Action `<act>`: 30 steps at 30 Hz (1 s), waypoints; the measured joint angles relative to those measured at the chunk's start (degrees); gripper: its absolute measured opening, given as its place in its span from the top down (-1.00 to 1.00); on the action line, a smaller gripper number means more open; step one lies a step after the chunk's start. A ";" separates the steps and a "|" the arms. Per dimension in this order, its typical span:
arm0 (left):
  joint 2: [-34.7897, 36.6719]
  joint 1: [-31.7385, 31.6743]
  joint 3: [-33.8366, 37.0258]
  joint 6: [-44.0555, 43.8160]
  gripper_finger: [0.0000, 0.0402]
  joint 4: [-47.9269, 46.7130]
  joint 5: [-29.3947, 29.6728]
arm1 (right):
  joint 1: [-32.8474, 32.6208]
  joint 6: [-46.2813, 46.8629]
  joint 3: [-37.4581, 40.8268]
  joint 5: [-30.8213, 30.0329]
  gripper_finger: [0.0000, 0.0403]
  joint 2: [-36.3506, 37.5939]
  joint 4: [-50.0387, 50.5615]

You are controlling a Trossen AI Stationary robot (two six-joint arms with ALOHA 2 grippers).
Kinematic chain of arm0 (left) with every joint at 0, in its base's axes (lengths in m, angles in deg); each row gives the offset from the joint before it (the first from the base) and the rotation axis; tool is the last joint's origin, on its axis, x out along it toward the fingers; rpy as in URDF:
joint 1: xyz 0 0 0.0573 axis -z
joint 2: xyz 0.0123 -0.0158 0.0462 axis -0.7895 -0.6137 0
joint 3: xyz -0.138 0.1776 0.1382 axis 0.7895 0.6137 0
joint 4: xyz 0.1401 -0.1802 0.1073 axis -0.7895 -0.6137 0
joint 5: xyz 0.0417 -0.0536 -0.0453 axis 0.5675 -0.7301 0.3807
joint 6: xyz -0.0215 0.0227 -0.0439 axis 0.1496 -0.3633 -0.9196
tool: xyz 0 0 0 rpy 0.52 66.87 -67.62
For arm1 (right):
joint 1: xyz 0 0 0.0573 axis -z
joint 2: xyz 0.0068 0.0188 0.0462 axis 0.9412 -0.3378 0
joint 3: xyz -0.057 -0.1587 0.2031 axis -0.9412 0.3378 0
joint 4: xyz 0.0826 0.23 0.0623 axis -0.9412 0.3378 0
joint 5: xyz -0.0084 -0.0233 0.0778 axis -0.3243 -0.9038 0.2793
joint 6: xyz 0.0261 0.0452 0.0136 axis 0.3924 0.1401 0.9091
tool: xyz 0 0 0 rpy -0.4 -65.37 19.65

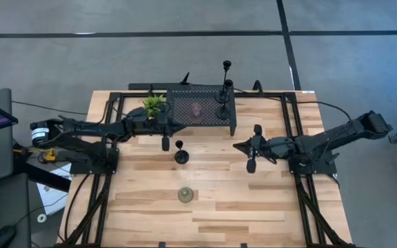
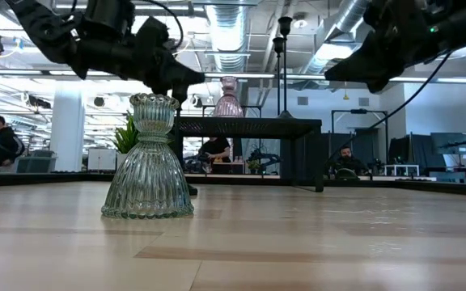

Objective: Pick & Place candle stick holders
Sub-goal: Put the pink glass candle holder on the shelf

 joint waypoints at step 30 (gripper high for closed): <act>-18.93 -7.92 -13.35 -3.06 0.97 4.87 -15.88 | 1.94 -0.41 -0.02 1.79 1.00 -0.04 -1.74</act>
